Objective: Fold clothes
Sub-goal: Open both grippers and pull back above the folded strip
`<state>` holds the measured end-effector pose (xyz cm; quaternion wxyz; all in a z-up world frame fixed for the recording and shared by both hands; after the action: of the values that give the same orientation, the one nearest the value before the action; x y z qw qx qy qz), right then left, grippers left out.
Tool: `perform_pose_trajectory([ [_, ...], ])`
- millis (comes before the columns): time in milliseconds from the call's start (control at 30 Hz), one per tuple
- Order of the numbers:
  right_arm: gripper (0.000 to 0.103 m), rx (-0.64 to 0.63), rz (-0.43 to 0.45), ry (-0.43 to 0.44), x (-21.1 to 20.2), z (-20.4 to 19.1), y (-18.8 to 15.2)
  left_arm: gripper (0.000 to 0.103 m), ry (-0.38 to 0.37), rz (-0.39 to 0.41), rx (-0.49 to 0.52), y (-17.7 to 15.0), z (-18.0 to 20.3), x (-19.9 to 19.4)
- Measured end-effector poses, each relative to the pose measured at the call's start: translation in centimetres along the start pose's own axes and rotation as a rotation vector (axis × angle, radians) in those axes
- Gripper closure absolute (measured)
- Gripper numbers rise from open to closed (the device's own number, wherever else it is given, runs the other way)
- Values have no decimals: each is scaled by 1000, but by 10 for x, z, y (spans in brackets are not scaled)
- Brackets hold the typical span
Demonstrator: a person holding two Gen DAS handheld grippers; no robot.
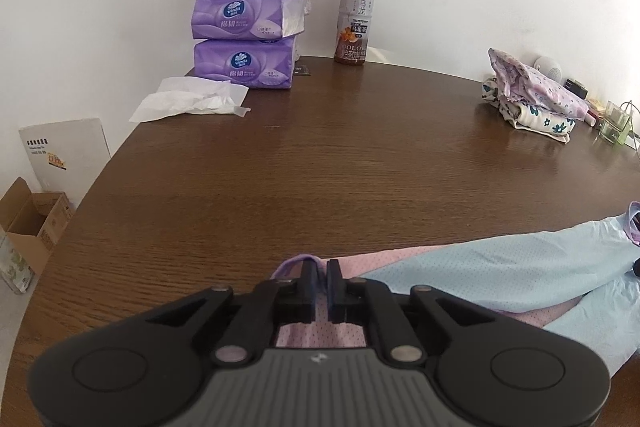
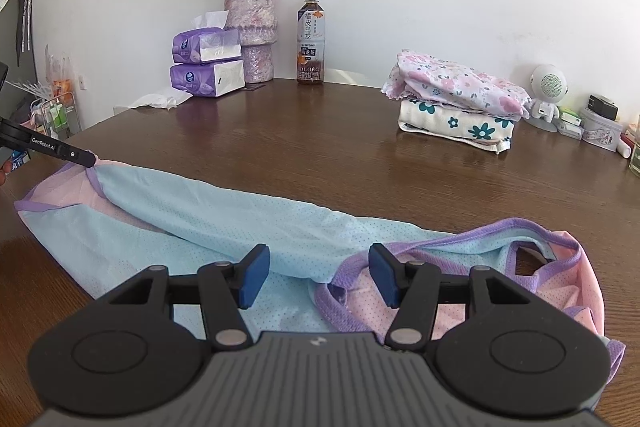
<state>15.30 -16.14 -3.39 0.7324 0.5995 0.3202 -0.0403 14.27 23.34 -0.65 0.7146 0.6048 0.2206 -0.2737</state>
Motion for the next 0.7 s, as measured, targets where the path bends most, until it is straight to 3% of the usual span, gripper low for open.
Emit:
perform_pose_trajectory([
  [67, 44, 2, 0, -4, -1, 1, 0, 61, 24, 25, -4, -1, 2, -7],
  [133, 37, 11, 1, -8, -3, 4, 0, 25, 34, 92, -11, -3, 10, -20],
  [167, 33, 22, 4, -10, -4, 6, 0, 21, 23, 126, -16, -4, 15, -27],
  [200, 20, 35, 8, -13, -5, 8, 0, 14, 12, 160, -21, -5, 21, -33],
  [233, 8, 47, 13, -16, -6, 11, 0, 12, -16, 186, -25, -7, 29, -39],
  [300, 1, 70, 22, -20, -10, 15, 1, 3, -70, 205, -16, -12, 47, -43],
  [467, 0, 127, 13, -21, -15, 24, -1, 2, -183, 230, 13, -26, 90, -49],
  [600, 0, 166, 1, -22, -22, 30, -8, 1, -281, 202, 15, -38, 115, -41],
  [700, 0, 165, 7, -41, -29, 33, -13, 1, -304, 160, 7, -41, 121, -32],
])
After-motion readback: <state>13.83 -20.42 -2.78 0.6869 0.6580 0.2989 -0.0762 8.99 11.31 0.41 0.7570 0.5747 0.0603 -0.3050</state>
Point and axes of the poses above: each gripper's, at about its wrist camera, not at the fingertips, and x roughly the way its jaws point, z to its right, y to its top, the point moved 5 cm from there along x, roughly the way its jaws point, and after that the axes turned 9 degrees about -y, right-handed, at the moved point
